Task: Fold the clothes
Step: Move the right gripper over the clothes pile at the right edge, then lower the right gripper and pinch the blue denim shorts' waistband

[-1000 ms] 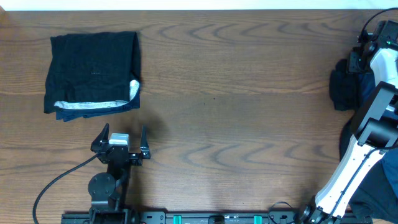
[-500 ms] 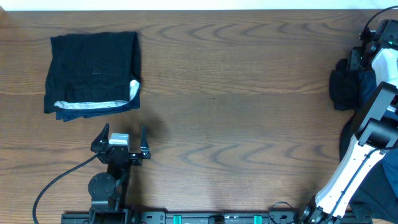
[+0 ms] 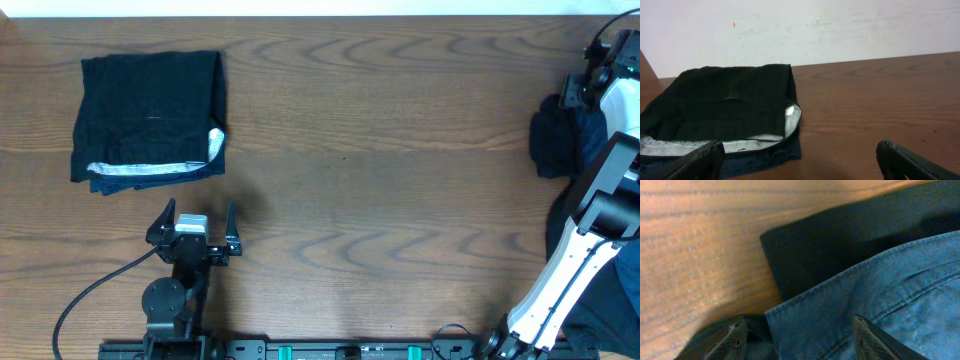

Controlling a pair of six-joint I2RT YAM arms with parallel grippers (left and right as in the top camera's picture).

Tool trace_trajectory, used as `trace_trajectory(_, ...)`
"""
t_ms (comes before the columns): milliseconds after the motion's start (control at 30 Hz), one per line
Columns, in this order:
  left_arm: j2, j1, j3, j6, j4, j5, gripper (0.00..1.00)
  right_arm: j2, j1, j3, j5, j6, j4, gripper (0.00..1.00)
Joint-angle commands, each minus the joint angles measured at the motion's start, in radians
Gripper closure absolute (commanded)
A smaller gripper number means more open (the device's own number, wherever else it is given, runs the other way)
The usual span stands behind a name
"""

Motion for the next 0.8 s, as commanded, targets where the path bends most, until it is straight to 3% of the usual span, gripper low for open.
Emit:
trace_trajectory(0, -0.006, -0.004, -0.016, 0.009, -0.034, 0.021, 0.02, -0.013, -0.008, 0.021, -0.016, 0.057, 0.011, 0.34)
trace_trajectory(767, -0.006, -0.004, -0.016, 0.009, -0.034, 0.021, 0.02, 0.015, -0.011, 0.018, 0.099, 0.006, 0.003, 0.35)
